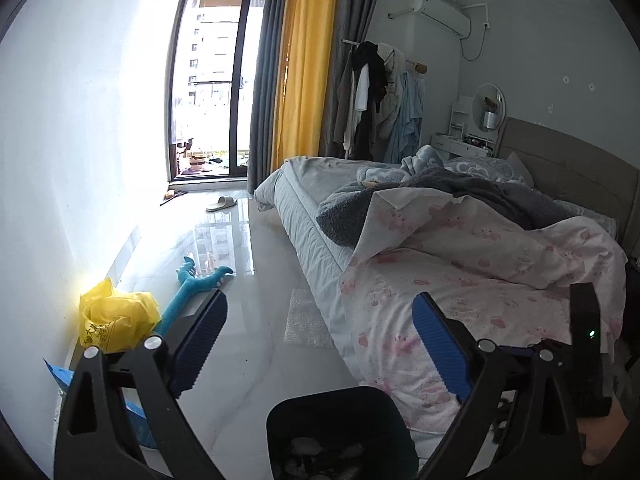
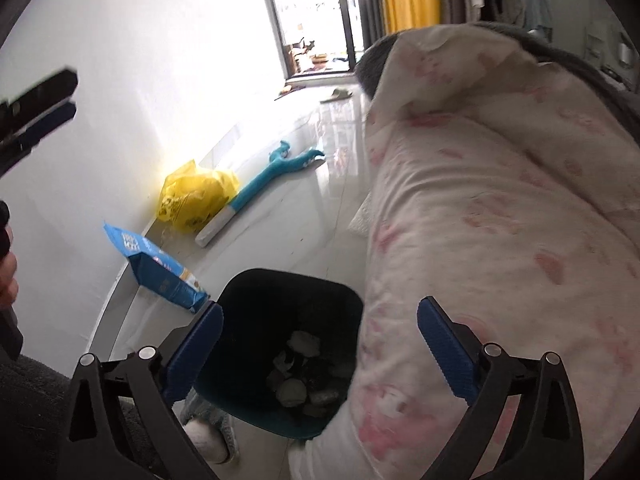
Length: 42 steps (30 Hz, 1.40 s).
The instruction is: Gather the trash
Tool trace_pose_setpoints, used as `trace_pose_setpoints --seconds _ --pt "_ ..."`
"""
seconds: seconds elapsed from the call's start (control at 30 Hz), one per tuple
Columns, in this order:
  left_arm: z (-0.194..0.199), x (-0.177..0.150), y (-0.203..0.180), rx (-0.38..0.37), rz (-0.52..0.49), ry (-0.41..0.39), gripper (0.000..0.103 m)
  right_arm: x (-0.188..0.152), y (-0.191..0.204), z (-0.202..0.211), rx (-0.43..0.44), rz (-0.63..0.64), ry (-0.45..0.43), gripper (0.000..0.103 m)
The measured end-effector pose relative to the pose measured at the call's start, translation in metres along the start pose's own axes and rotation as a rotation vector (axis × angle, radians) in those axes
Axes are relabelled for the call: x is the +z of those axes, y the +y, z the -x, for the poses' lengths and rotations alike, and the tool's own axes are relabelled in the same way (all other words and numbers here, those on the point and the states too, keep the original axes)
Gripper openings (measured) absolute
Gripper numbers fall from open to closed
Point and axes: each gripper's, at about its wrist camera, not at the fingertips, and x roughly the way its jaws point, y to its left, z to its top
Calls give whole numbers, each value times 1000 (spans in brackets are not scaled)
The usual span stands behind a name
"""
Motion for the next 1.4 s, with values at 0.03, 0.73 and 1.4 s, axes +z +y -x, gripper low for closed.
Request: trace_pose_setpoints --seconds 0.03,0.73,1.4 --pt "6 -2 -1 13 15 -5 99 1 -4 9 -14 -8 -20 100" --pt "68 -21 -84 67 -91 -10 100 -33 -114 222 -297 -115 -354 100" --pt "102 -65 -113 58 -186 -47 100 -84 -101 251 -247 -78 -384 100"
